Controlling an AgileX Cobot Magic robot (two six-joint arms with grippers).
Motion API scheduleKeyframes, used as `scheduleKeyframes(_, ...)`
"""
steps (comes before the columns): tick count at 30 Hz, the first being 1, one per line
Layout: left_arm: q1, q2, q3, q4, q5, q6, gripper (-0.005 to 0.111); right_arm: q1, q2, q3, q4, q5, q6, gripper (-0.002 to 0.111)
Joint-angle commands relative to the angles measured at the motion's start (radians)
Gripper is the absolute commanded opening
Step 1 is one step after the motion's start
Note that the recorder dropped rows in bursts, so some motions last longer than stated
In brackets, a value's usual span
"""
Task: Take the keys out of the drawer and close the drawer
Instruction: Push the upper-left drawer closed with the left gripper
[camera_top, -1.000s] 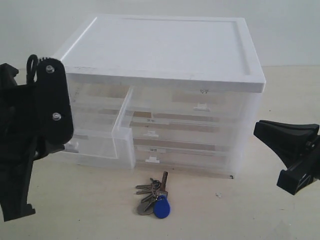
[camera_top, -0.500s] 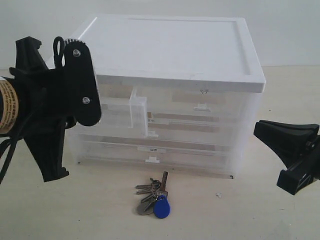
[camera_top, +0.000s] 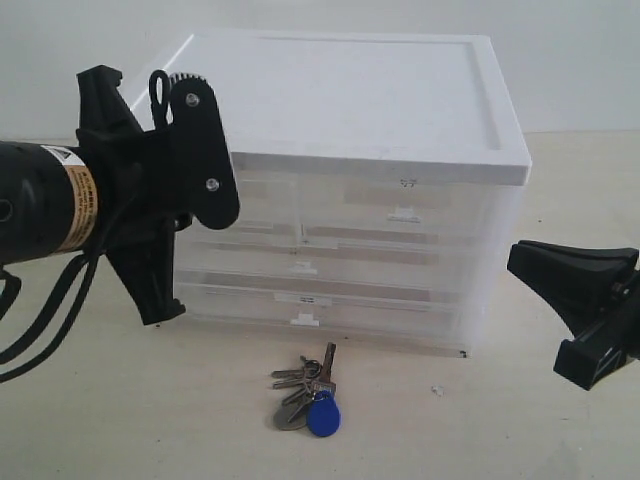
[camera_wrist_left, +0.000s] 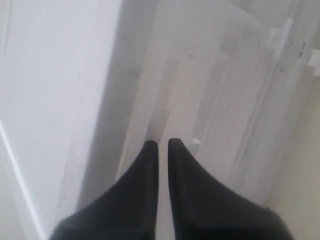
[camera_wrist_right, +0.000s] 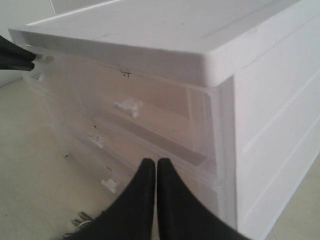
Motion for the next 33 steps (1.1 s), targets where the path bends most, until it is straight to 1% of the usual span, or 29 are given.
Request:
scheduleKeyframes(1, 0.004, 0.001, -0.007, 0.148, 0.034, -0.202, 0.004, 0.002, 0.0, -0.004, -0.004, -0.005, -0.005, 0.0)
scheduleKeyframes(5, 0.004, 0.001, -0.007, 0.157, 0.023, -0.22, 0.004, 0.002, 0.0, -0.004, -0.004, 0.003, -0.005, 0.0)
scheduleKeyframes(10, 0.004, 0.001, -0.001, 0.077, 0.032, -0.21, 0.004, 0.002, 0.0, -0.004, -0.004, 0.014, -0.005, 0.0)
scheduleKeyframes(14, -0.002, 0.001, 0.07, 0.06, -0.022, -0.204, 0.004, 0.002, 0.0, -0.004, -0.004, 0.014, -0.005, 0.0)
scheduleKeyframes(17, -0.007, 0.001, 0.118, 0.097, -0.053, -0.206, 0.004, 0.002, 0.0, -0.004, -0.008, 0.014, -0.005, 0.0)
scheduleKeyframes(19, -0.009, 0.001, 0.123, 0.113, -0.05, -0.225, 0.004, 0.002, 0.0, -0.004, -0.014, 0.014, -0.002, 0.0)
scheduleKeyframes(22, -0.009, 0.005, 0.125, 0.2, -0.003, -0.309, 0.004, 0.002, 0.0, -0.004, -0.02, 0.014, -0.002, 0.0)
scheduleKeyframes(24, -0.009, 0.032, 0.129, 0.27, 0.053, -0.373, 0.004, 0.002, 0.0, -0.004, -0.02, 0.014, -0.002, 0.0)
scheduleKeyframes(26, -0.009, 0.067, 0.136, 0.356, 0.078, -0.446, 0.004, 0.002, 0.0, -0.004, -0.02, 0.014, 0.0, 0.0)
scheduleKeyframes(27, -0.009, 0.085, 0.136, 0.403, 0.084, -0.498, 0.004, 0.002, 0.0, -0.004, -0.02, 0.014, 0.0, 0.0)
scheduleKeyframes(29, -0.009, 0.117, 0.136, 0.537, 0.091, -0.651, 0.004, 0.002, 0.0, -0.004, -0.02, 0.014, 0.0, 0.0)
scheduleKeyframes(30, -0.009, 0.127, 0.136, 0.537, 0.105, -0.718, 0.004, 0.002, 0.0, -0.004, -0.02, 0.014, 0.0, 0.0)
scheduleKeyframes(31, -0.009, 0.14, 0.127, 0.537, 0.128, -0.744, 0.004, 0.002, 0.0, -0.004, -0.02, 0.014, 0.0, 0.0)
scheduleKeyframes(33, -0.009, 0.165, 0.112, 0.537, 0.181, -0.751, 0.004, 0.002, 0.0, -0.004, -0.018, 0.012, -0.003, 0.0)
